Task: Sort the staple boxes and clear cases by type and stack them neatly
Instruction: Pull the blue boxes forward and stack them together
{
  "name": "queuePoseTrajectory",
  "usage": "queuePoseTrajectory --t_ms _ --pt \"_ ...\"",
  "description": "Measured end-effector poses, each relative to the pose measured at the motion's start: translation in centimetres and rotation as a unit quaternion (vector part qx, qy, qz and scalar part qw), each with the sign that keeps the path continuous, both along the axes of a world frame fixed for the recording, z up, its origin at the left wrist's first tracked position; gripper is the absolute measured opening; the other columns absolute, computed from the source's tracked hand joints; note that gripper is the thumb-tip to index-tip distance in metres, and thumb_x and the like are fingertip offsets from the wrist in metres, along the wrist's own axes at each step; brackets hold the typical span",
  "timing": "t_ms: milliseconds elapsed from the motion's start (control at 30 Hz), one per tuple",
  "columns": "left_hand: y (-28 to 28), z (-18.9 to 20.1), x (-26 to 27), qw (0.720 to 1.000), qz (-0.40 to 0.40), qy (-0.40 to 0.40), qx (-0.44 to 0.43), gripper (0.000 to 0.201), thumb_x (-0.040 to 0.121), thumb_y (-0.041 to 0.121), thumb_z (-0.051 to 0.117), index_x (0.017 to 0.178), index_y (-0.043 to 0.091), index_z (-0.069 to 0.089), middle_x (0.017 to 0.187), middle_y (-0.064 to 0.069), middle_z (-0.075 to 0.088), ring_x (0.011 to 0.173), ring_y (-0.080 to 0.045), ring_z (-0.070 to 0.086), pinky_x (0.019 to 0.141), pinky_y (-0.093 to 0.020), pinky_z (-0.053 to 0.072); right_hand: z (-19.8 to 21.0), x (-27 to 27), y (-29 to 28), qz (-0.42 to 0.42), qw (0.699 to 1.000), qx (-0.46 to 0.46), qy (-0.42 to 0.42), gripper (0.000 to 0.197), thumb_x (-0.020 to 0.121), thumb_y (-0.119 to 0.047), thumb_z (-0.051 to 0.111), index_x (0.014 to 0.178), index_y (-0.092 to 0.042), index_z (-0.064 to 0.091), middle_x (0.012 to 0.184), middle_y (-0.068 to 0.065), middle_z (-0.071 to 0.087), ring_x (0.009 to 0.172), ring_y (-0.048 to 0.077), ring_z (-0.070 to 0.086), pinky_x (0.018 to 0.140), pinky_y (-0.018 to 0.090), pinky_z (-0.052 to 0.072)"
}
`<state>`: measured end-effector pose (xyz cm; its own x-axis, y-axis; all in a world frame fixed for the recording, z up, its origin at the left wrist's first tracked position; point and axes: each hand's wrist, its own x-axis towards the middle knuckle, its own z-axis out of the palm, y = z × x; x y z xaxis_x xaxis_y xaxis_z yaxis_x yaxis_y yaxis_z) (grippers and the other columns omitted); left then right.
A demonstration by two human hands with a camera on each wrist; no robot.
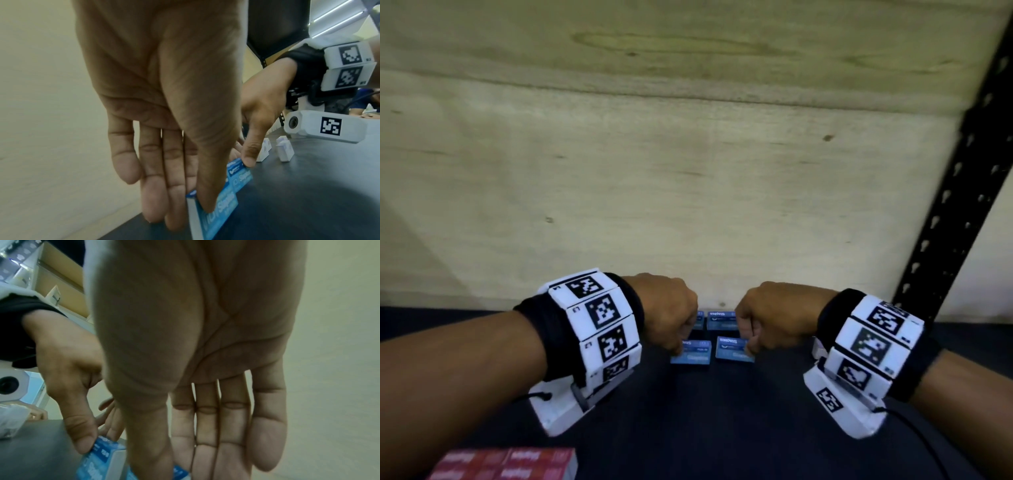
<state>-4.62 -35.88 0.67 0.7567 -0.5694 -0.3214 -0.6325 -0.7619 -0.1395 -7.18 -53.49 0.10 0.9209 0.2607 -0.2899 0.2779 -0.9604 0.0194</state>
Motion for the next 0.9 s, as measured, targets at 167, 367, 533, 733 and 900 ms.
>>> queuePoseTrajectory --t_ms 167,367,533,733,900 --pt "0.9 0.1 -2.3 0.999 -0.005 0.027 -0.027 0.019 0.086 0.036 0.071 0.099 0.022 0.072 0.075 0.014 0.059 0.075 -0.008 0.056 0.064 -0.021 0.046 0.2 -3.2 -0.3 -0.007 0.999 0.02 0.037 0.014 0.085 -0.035 0.073 0.093 -0.025 0.068 0.091 -0.009 0.069 0.088 0.014 0.065 0.082 0.03 0.053" --pt "2.2 -0.7 -5.4 0.997 -0.014 0.065 -0.034 0.016 0.085 0.034 0.072 0.095 0.022 0.071 0.069 0.014 0.062 0.065 -0.002 0.054 0.06 -0.017 0.044 -0.3 -6.8 -0.6 -0.013 0.997 0.026 0.075 0.018 0.083 -0.037 0.074 0.093 -0.023 0.068 0.094 -0.006 0.073 0.076 0.007 0.06 0.076 0.026 0.05" --pt "3.2 -1.1 -7.4 0.996 -0.019 0.08 -0.04 0.016 0.082 0.037 0.072 0.093 0.025 0.07 0.086 0.004 0.074 0.08 -0.01 0.067 0.072 -0.022 0.052 -0.1 -9.4 -0.7 -0.02 0.996 0.037 0.083 0.022 0.083 -0.042 0.074 0.097 -0.026 0.068 0.091 -0.012 0.068 0.077 0.003 0.057 0.072 0.021 0.046" --pt "3.8 -1.0 -9.2 0.992 -0.011 0.11 -0.056 0.019 0.082 0.039 0.073 0.095 0.026 0.071 0.087 0.004 0.075 0.082 -0.01 0.069 0.076 -0.024 0.054 -0.5 -11.3 -1.1 -0.023 0.991 0.068 0.116 0.022 0.085 -0.04 0.073 0.099 -0.023 0.068 0.097 -0.002 0.074 0.075 0.004 0.061 0.066 0.017 0.045" --pt "3.8 -0.7 -10.3 0.992 -0.015 0.117 -0.053 0.018 0.085 0.037 0.07 0.098 0.026 0.071 0.09 0.005 0.076 0.084 -0.008 0.069 0.077 -0.023 0.053 -0.3 -12.4 -1.4 -0.03 0.984 0.11 0.134 0.013 0.092 -0.027 0.065 0.102 -0.02 0.068 0.095 -0.004 0.076 0.076 0.002 0.064 0.067 0.013 0.045"
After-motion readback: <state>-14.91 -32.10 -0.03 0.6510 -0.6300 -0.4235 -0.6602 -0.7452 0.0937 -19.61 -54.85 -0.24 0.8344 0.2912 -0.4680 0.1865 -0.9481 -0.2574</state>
